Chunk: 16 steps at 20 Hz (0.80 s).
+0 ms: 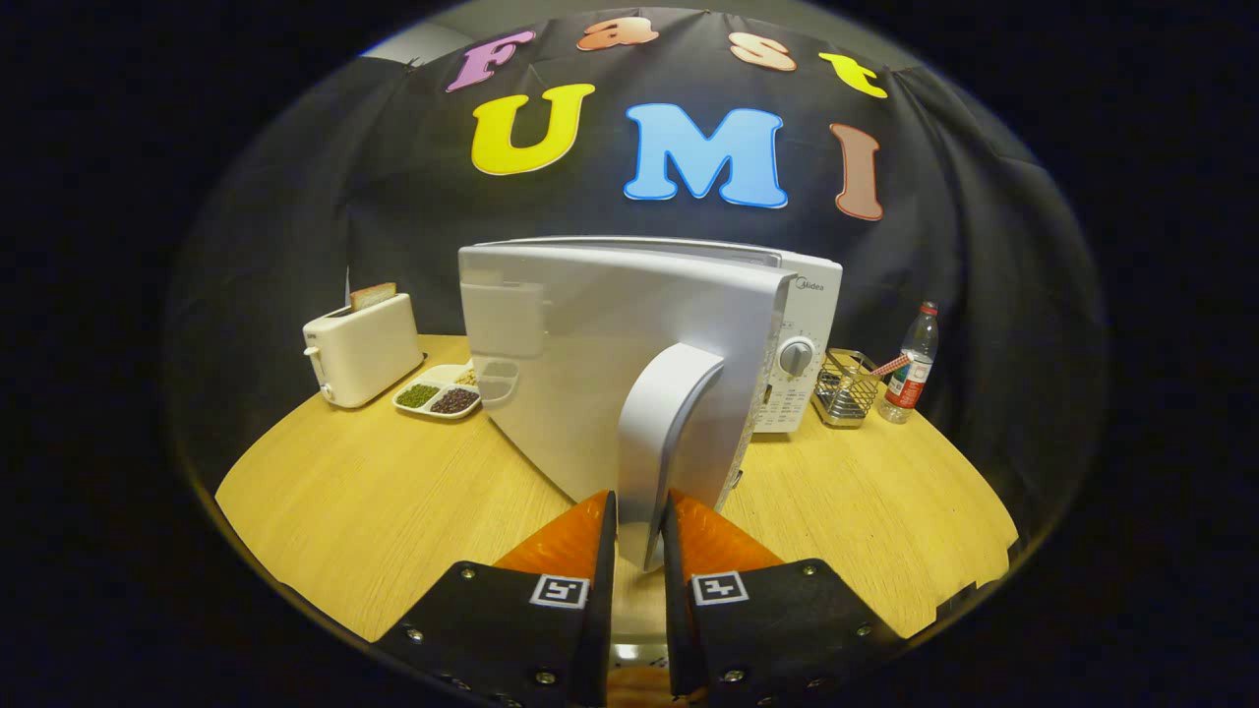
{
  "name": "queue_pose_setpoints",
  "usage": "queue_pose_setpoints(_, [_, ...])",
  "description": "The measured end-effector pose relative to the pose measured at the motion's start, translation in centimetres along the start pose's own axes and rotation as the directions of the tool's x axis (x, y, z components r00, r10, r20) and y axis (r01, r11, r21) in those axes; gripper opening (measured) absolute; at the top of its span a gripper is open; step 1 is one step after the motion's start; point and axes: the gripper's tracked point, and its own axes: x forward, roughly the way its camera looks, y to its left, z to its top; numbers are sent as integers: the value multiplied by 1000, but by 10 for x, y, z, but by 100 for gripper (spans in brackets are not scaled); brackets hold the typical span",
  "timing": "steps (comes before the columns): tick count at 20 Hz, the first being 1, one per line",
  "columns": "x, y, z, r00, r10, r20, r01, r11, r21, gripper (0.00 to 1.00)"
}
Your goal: Open the microwave, put the food inside, and close the microwave door.
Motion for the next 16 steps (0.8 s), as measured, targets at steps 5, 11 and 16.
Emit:
queue_pose_setpoints(5, [-22, 40, -7, 998, 63, 2, -63, 998, -31, 24])
queue_pose_setpoints(11, [-44, 84, -10, 995, 100, 12, -99, 994, -45, 24])
queue_pose_setpoints(16, [-62, 127, -16, 990, 141, 18, -139, 987, -76, 24])
